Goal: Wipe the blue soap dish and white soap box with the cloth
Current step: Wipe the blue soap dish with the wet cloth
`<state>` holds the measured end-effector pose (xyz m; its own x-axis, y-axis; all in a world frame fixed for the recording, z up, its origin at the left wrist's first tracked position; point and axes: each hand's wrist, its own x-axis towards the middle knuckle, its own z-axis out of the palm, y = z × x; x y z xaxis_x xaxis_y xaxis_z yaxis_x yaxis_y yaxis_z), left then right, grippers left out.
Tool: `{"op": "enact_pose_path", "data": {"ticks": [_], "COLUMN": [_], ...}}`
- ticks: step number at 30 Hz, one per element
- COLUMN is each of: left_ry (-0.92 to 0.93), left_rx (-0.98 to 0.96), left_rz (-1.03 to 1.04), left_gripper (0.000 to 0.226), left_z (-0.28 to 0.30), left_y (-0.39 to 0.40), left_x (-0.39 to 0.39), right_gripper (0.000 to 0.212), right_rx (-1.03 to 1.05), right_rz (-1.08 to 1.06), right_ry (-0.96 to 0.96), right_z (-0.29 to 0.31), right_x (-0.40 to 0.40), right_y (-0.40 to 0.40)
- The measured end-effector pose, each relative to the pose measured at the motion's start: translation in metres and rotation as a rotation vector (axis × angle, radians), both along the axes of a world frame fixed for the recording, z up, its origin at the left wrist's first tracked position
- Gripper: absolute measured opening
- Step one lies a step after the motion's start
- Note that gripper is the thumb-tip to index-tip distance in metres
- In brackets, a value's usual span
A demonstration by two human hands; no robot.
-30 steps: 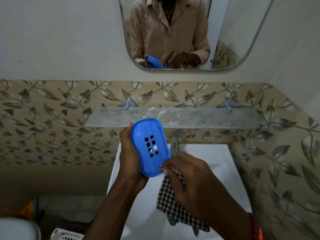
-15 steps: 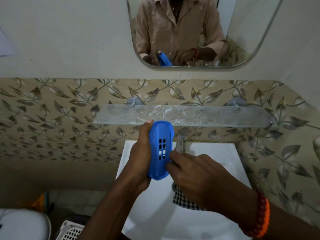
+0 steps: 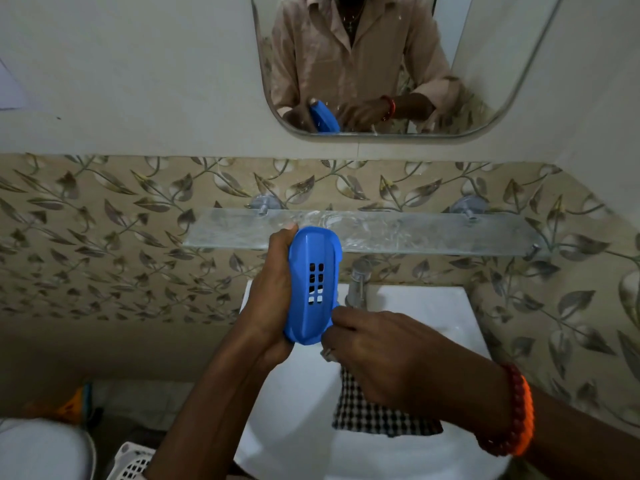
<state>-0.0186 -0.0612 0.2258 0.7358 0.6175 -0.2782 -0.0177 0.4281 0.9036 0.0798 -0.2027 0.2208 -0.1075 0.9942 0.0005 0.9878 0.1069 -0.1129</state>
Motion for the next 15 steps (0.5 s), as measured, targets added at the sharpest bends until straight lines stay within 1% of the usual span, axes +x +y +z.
{"op": "enact_pose_path", "data": {"ticks": [2, 4, 6, 7, 8, 10, 11, 14, 15], "left_ry": [-0.064, -0.117, -0.153, -0.161, -0.158, -0.135, -0.117, -0.055, -0.054], "left_rx": [-0.045, -0.078, -0.108, -0.117, -0.109, -0.061, -0.041, -0.011, -0.007], "left_rz": [0.013, -0.005, -0.048, -0.073, -0.091, -0.101, -0.097, -0.051, -0.038], "left_gripper": [0.059, 0.055, 0.053, 0.052, 0.052, 0.051, 0.051, 0.053, 0.052], "left_z": [0.002, 0.002, 0.002, 0.002, 0.003, 0.005, 0.007, 0.009, 0.009], "left_y": [0.002, 0.003, 0.001, -0.001, -0.003, -0.006, -0.007, -0.006, -0.006], "left_x": [-0.001, -0.003, -0.003, -0.003, -0.003, -0.002, -0.002, -0.002, -0.001], "right_gripper": [0.013, 0.014, 0.019, 0.023, 0.024, 0.022, 0.020, 0.028, 0.027], "right_rx": [0.038, 0.120, 0.215, 0.233, 0.222, 0.189, 0.162, 0.115, 0.117], "right_rz": [-0.017, -0.032, -0.083, -0.108, -0.122, -0.118, -0.111, -0.069, -0.045], "right_ry": [0.094, 0.168, 0.201, 0.175, 0.103, -0.072, -0.130, -0.200, -0.211], "right_z": [0.006, 0.016, 0.028, 0.032, 0.035, 0.034, 0.034, 0.030, 0.028], "right_x": [0.002, 0.007, 0.014, 0.016, 0.018, 0.015, 0.012, 0.004, 0.002], "right_y": [-0.004, -0.007, -0.006, -0.004, -0.003, -0.002, -0.003, -0.008, -0.007]}}
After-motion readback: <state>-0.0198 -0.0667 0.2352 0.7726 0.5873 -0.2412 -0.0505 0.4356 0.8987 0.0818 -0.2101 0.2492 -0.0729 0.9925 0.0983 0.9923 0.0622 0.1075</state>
